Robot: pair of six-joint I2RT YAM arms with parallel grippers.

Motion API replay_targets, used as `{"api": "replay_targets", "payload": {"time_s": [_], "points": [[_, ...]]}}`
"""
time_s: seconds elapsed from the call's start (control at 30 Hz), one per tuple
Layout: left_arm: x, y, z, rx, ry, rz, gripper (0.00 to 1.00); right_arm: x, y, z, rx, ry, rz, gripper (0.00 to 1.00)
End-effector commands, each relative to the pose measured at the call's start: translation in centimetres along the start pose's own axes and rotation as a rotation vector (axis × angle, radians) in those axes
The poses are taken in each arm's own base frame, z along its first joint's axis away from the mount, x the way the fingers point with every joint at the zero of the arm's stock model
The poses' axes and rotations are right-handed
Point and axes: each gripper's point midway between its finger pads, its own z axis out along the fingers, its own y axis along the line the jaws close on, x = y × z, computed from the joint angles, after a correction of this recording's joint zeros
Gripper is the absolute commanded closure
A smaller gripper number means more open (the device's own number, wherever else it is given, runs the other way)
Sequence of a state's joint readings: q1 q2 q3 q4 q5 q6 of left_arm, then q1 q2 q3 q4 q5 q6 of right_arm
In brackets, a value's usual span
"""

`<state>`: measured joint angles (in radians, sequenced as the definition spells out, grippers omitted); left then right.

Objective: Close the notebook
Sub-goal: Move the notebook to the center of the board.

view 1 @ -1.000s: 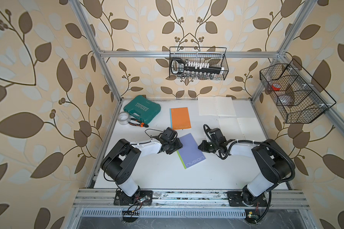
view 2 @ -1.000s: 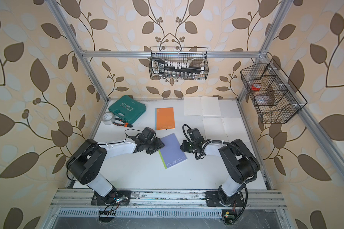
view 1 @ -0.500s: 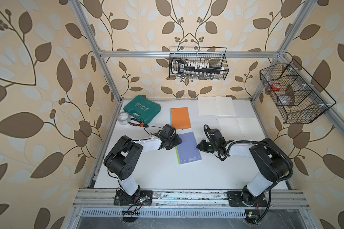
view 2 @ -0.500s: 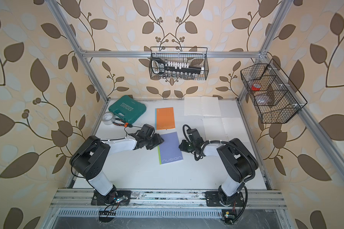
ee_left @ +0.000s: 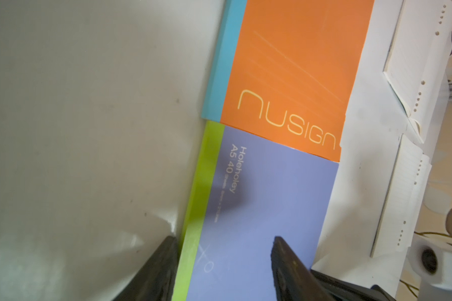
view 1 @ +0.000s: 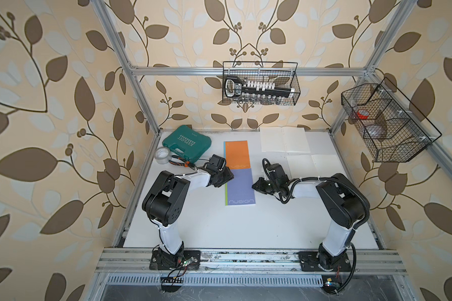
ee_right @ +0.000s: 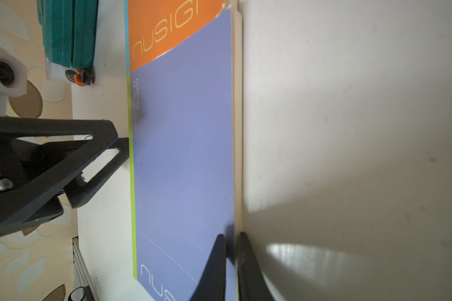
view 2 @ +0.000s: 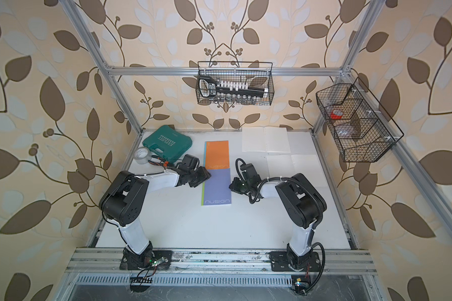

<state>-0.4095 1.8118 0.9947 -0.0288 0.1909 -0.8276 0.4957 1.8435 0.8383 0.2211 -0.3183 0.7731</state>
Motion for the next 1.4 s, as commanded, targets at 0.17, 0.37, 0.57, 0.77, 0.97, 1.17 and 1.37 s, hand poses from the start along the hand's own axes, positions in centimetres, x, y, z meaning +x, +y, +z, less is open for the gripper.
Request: {"api": "replay_targets", "payload": {"time_s": [0.17,0.37,0.57,0.77,0.97,1.17,1.37], "points": [[-1.4,0.1,0.8,-0.004,0.050,0.028,0.41,3.2,-4.4,2.3,0.174,0.122,0.065,0.87],[-3.0,0.9,1.1,-0.020,0.045,0.021,0.41,1.9,-4.1,3.3,0.185,0.107,0.061,0.87],[-3.8,1.2,1.2,-0.034,0.042,0.025,0.40,1.5,-4.2,4.2,0.194,0.105,0.067,0.87],[-4.0,0.9,0.7,-0.025,0.040,0.025,0.36,1.1,-3.9,3.6,0.202,0.093,0.048,0.84],[-5.2,1.3,-1.0,-0.046,0.005,0.033,0.25,-0.1,-3.7,1.8,0.209,0.057,0.032,0.65],[-6.3,2.2,-3.2,-0.065,-0.025,0.011,0.19,-2.0,-3.4,-1.1,0.225,0.005,-0.005,0.50],[-6.0,1.5,-5.6,-0.044,-0.039,0.013,0.19,-4.0,-3.8,-5.0,0.244,-0.058,-0.017,0.46]]}}
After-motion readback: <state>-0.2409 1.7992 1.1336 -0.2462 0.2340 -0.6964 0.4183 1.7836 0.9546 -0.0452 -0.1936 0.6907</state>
